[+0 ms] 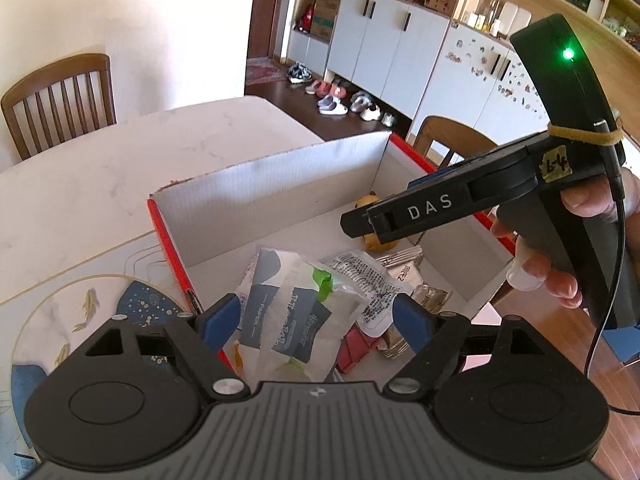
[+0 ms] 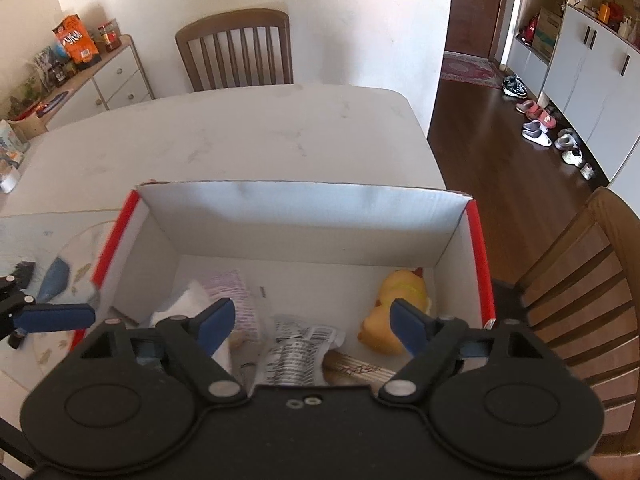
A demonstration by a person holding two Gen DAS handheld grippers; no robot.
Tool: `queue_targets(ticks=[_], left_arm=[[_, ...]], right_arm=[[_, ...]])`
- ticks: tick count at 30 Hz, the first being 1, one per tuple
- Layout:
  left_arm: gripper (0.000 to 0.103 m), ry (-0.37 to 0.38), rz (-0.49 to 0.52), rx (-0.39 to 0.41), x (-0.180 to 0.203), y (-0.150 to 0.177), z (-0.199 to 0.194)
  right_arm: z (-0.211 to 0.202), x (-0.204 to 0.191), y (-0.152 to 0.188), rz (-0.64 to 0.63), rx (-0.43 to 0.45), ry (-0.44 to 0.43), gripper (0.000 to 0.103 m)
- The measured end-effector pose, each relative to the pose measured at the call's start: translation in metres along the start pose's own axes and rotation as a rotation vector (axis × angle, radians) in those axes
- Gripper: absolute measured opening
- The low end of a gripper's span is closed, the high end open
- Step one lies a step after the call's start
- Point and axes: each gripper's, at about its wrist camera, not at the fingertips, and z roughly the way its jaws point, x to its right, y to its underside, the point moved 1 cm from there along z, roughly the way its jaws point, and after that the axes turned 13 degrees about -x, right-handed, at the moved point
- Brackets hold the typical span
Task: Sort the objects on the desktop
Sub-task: 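Open the right tool to drop the bread while the left tool releases the wipes into the box, then withdraw both tools from the box back over the table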
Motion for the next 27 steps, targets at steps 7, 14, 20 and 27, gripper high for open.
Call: queue_targets(ticks=[7,14,20,27], left_arm=[[0.092,0.014,0.003,0.031,-0.007,0.009,-0.017],[0.099,0.026,0.016,0.065,-0.017,0.022,-0.035],[0.099,0.033,0.035,0.095,-0.028,0.035,-0.051],[0.099,0.046,0.041,0.117,-0.046,0.052,-0.068]], right_arm=[[-0.02,-0.021,0.012,-0.014,0.064,0.005,0.091],[-0.032,-0.039,0.018,0.023,0.101,-0.013,0.095],[-0.042,-0.053,0.026,0.073,0.134,-0.026,0.097],[-0.052,-0.075,0.034,0.125,0.177,-0.028,0.098]])
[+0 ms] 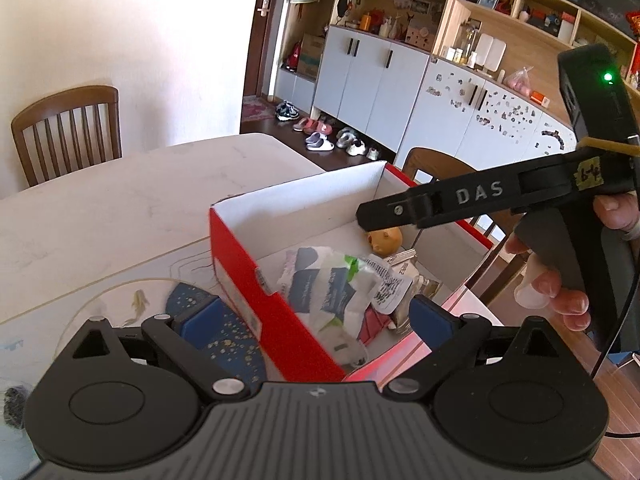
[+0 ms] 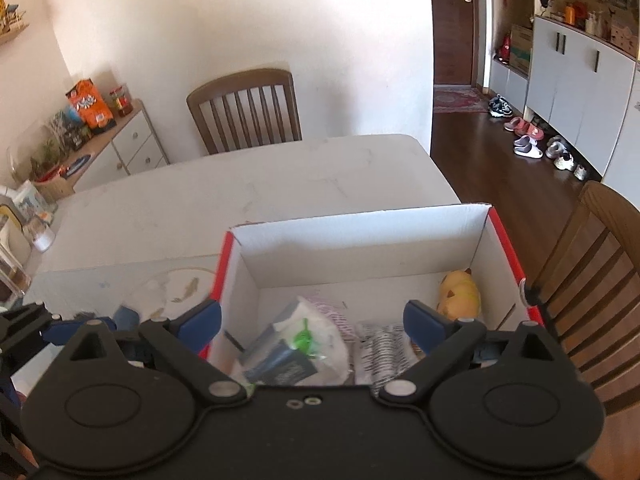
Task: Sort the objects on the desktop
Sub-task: 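Withdraw both tools from the box back over the table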
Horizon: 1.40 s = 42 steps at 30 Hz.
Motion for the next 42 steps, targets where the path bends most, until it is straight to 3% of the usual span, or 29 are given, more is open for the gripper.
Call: queue_targets(ticks=[13,25,42], left_arm=[[0.1,-0.013,-0.055,0.018,-0.054,0.035,-0.031],[0.1,-0.088,-0.092,0.029,-0.108,0.069,-0.052],[0.1,-0.177,-0.174,-0.011,-0.177,0.122,-0.05]], right_arm=[[-0.004,-0.057,0.02,0.039,0.026,-0.011,0.102],[0.014,-0.113,0.033,0.012,0.008,-0.007,0.102],[0.058,-0.169,0.028,-0.059,-0.063,-0.032,0.102]])
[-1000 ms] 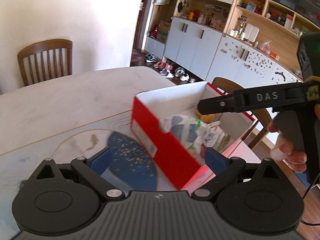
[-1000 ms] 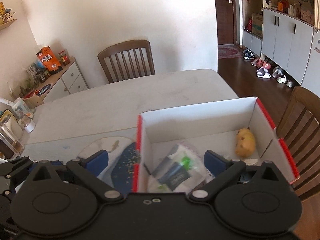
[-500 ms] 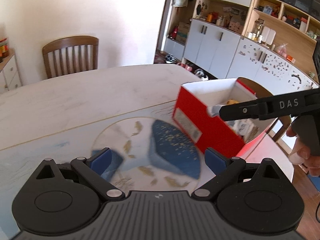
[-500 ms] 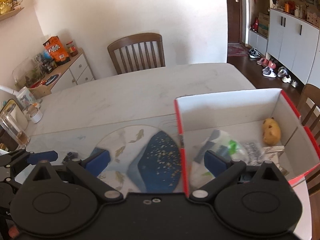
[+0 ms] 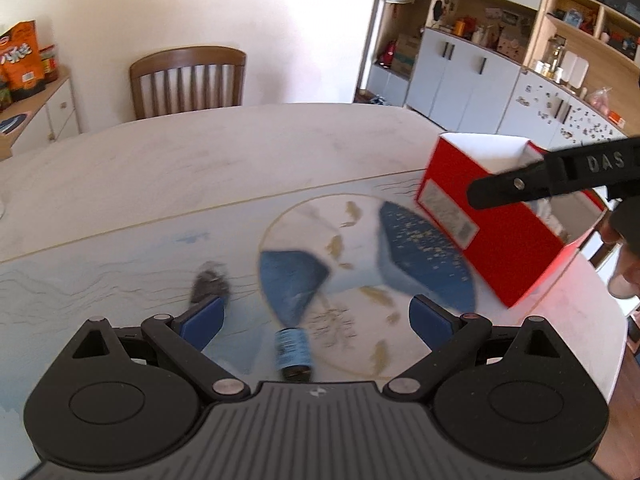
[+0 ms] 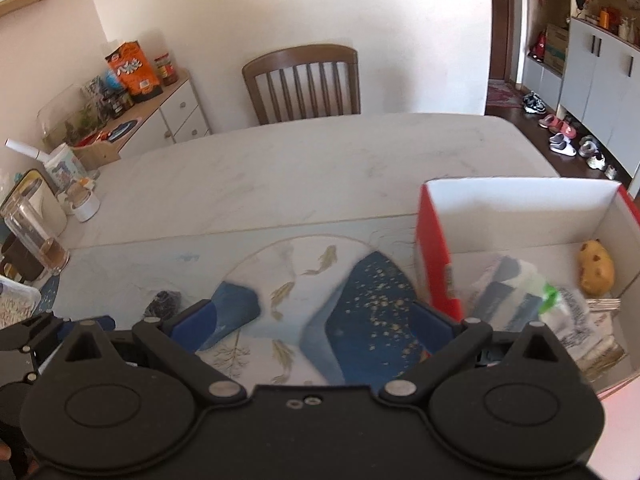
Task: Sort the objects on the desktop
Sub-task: 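Withdraw both tools from the box back over the table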
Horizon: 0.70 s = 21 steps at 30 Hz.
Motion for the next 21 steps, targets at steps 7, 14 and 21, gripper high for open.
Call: queue_targets(ticks=[7,14,21], left_arm=[[0.1,-0.033,-0.027,-0.02,-0.033,0.001,0.009],[0.1,-0.069,-0.012,-0.015,-0.053,-0.005,0.024],[0.1,-0.088,-0.015,-0.023,-0.07,-0.011,0.042]], right_arm=[[0.022,-0.027,0.012,-0.033,-0.055,-0.004,0.102],[0.04,-0.062,0.029,-0.069,-0.056,0.018,0.102],[0.064,-0.091,0.035,-0.072,-0.089,0.032,0.098]])
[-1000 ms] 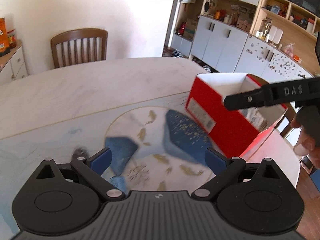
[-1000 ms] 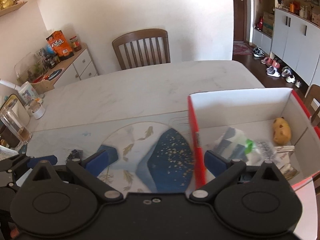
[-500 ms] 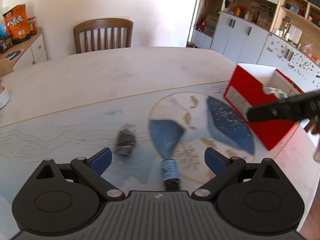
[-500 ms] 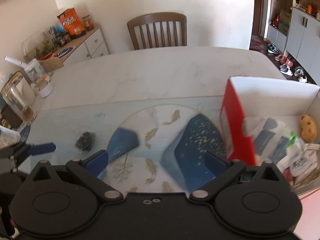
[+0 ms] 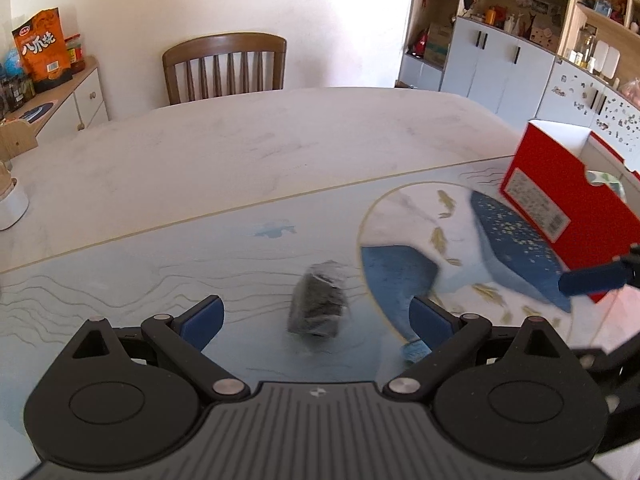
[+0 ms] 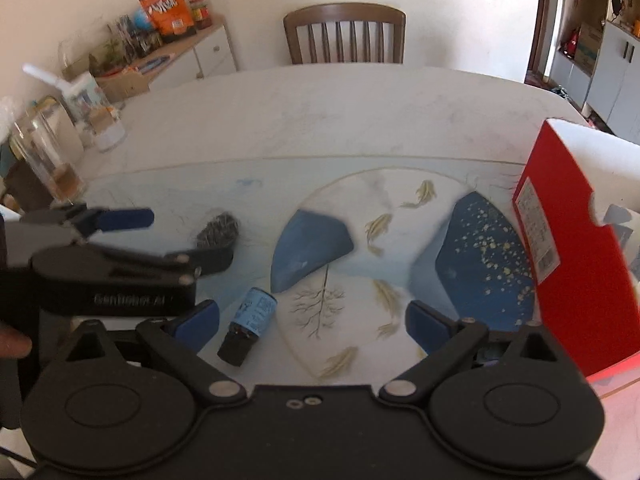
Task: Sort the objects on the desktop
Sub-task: 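Withdraw both tools from the box back over the table, then grasp the black snack bag with the left tool while the right tool grasps the blue-labelled bottle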
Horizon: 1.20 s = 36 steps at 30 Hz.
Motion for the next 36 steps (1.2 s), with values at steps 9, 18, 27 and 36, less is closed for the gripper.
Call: queue_targets(ticks=[9,18,27,36], left_arm=[[0.1,0.033,0.003,-0.009,-0.006,-0.006,0.014],[0.098,0.043,0.012,-0.021,-0.001,-0.007,0.026],[0.083,0.046,0.011,-0.032,-0.003,-0.006,0.032],[0.052,0.028,0.029,-0.052,-0.001,-0.004,0.038]], right_arm=[[0.031,-0.031,0.001,-0.047,-0.042,0.017,0.094],[0.049,-0.044,0.003,-0.062,-0.079,0.049,0.084],[0.055,-0.048,0.003,-0.078,-0.096,0.068,0.067],[0.055,-0.05,0.004,-0.088,-0.087,0.085,0.063]])
